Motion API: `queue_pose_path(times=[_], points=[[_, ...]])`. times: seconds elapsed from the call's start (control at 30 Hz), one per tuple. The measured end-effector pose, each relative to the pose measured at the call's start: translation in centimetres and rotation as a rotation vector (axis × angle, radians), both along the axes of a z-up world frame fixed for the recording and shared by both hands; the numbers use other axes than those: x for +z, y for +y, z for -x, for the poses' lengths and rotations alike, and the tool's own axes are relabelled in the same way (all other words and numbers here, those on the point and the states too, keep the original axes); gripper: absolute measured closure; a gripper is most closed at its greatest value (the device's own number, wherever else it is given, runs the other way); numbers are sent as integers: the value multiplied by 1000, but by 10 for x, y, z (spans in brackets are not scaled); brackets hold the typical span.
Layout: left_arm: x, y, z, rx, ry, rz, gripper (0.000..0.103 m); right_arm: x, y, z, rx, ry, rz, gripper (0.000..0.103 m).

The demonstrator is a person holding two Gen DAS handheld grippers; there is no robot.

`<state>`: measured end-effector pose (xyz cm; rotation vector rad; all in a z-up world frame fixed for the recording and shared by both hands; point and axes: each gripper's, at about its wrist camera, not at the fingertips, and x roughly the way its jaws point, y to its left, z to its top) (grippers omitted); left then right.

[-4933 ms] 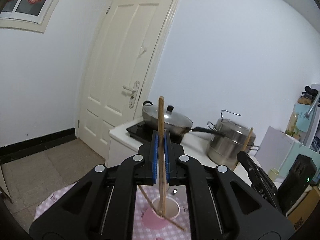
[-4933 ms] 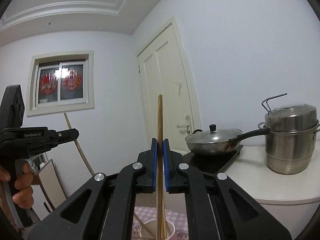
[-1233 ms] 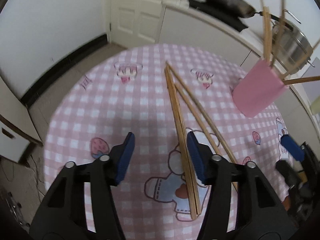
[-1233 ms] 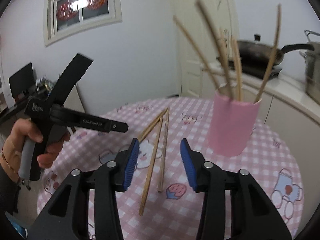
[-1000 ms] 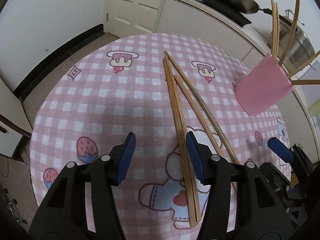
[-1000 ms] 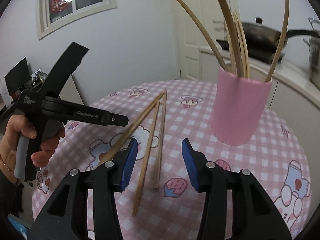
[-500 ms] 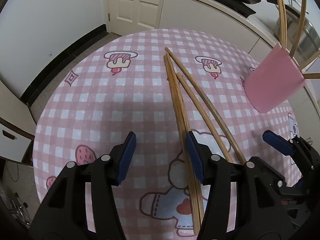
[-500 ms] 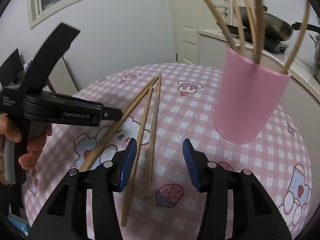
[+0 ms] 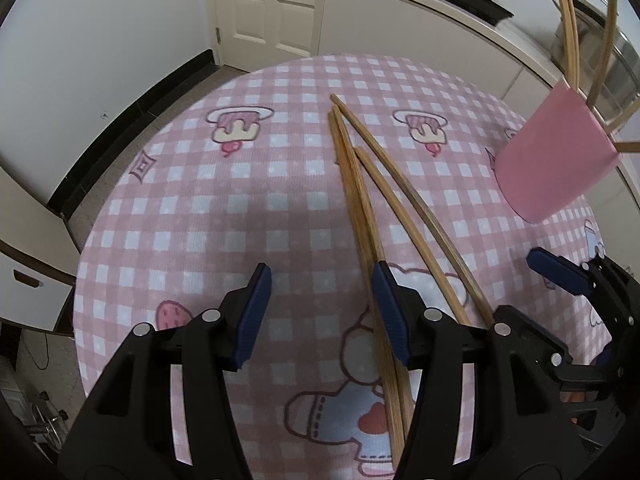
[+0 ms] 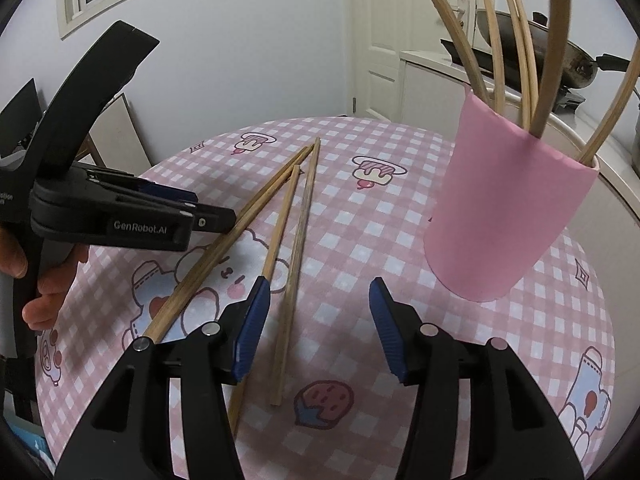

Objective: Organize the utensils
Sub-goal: 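Move both tools back down to the remaining chopsticks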

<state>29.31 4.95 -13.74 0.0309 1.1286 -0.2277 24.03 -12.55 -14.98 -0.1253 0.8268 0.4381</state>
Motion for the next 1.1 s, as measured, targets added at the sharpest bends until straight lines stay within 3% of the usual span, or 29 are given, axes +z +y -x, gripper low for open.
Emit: queue_pose_path(times=[0.1,0.37,0.53,0.67,0.93,1.1], points=[[1,-7,2,-2,-7,-40,50,0,2,-2,4,3,0,54],[-1,-9,-14,15,21,-34,52,1,7,-5,7,5,8,54],[-2,-21,-29,22,-9,-119,56,-1,14,-9,18,4,39,54],[0,-22,-44,41,13,-103,62,-2,21,-17,21,-4,66,54],[3,-17,-67,61,35,-95,62,-3,48,-38,26,-55,201,54],[3,-12,-81,57,44,-80,62,-5,49,-57,2,-36,225,54]])
